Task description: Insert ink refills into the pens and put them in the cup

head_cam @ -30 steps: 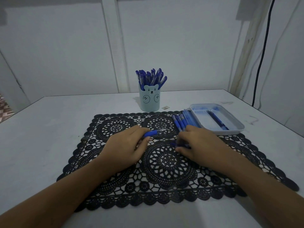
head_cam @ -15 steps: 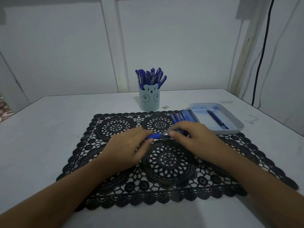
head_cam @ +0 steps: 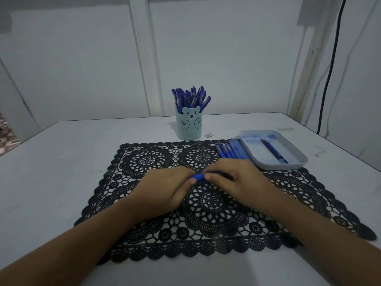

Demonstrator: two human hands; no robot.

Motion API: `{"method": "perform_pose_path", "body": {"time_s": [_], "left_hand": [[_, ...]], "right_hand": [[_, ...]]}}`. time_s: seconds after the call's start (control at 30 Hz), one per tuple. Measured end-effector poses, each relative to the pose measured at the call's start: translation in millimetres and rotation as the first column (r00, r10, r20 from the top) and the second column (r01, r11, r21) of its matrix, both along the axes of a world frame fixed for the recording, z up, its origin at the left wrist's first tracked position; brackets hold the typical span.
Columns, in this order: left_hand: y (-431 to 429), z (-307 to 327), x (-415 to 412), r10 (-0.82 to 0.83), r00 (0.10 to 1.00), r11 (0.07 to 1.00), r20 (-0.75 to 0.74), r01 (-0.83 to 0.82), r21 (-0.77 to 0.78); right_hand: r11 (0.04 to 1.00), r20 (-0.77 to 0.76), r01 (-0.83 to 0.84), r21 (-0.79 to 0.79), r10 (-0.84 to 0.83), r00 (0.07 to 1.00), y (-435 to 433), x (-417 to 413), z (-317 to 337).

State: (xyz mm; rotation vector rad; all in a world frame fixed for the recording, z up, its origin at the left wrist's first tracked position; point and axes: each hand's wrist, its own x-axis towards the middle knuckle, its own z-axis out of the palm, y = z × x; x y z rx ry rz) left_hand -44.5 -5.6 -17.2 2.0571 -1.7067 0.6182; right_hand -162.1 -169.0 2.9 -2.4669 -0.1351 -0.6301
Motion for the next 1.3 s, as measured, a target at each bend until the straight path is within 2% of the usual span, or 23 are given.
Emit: {"method": "perform_pose_path", "body": {"time_s": [0.17,0.33,0.4,0.5,0.6,0.67,0.73,0.87,1.03,1.13,1.3], "left_hand": [[-6,-1,-1,0.056,0.967,0.993,0.248,-0.030,-0.111],[-11,0,1,0.071,0.956,0.992,0.285,-0.037,-0.121],[-13,5,5,0.091,0.972,0.989,0.217,-0.062,-0.137],[-16,30,14,0.165,0.986,0.947,0.005,-0.157,-0.279],[-26,76,30,0.155,0.974,0.891,-0.163,-0.209,-0.402],[-37,113,50,0.151,0.960,0.848,-0.238,-0.249,-0.468],[-51,149,71,0.136,0.949,0.802,-0.286,-0.275,-0.530],[-81,193,104,0.106,0.946,0.755,-0.307,-0.278,-0.594],[-118,186,119,0.160,0.925,0.790,-0.346,-0.330,-0.517],[-131,160,128,0.228,0.906,0.857,-0.356,-0.360,-0.369],[-136,135,133,0.299,0.874,0.916,-0.384,-0.375,-0.141]], "right_hand": [[0.996,0.001,0.081,0.032,-0.081,0.997,7,6,-1],[0.968,-0.011,0.115,0.222,-0.115,0.993,6,4,1],[0.971,0.005,0.164,0.175,-0.167,0.986,-2,4,-1],[0.939,-0.001,0.285,-0.192,-0.291,0.957,-19,7,-10],[0.880,-0.171,0.255,-0.401,-0.345,0.923,-26,12,-20],[0.869,-0.229,0.230,-0.439,-0.356,0.906,-27,14,-23],[0.862,-0.214,0.232,-0.450,-0.356,0.909,-28,15,-24],[0.854,-0.205,0.232,-0.466,-0.359,0.911,-28,14,-26],[0.865,-0.211,0.225,-0.447,-0.347,0.914,-28,16,-25],[0.871,-0.201,0.218,-0.441,-0.332,0.921,-28,15,-25],[0.862,-0.170,0.231,-0.451,-0.337,0.926,-28,15,-22]]}}
